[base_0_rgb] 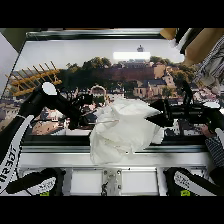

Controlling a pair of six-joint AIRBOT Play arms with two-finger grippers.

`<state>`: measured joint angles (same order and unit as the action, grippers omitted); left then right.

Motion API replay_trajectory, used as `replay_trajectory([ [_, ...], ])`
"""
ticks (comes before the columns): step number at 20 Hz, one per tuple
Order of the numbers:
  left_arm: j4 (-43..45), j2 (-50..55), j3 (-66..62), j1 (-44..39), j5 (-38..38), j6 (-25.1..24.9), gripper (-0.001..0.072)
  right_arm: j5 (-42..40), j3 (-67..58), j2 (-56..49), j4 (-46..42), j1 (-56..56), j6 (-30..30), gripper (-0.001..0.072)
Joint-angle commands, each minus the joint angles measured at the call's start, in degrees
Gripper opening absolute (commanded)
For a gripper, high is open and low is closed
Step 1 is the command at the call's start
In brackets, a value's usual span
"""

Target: Fold the clothes and pants, and hang the long-sleeved shirts on hangers.

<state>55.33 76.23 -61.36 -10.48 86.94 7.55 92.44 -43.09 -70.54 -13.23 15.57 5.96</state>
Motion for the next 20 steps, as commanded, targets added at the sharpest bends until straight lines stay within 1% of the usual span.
replay_trajectory([
  [1, 0.02, 0.02, -0.04, -0.02, 0.0, -0.02, 0.0013, -0.24, 0.04, -2.69, 2.62, -3.15, 1.84, 0.066],
  [7, 0.0, 0.02, -0.04, -0.02, -0.04, -0.02, 0.0013, -1.09, 0.02, -3.17, 3.45, -5.03, 1.84, 0.066],
  [20, 0.11, 0.02, -0.04, 0.0, 0.02, -0.02, 0.0013, -1.07, 0.04, -3.17, 3.43, -4.94, 1.79, 0.066],
])
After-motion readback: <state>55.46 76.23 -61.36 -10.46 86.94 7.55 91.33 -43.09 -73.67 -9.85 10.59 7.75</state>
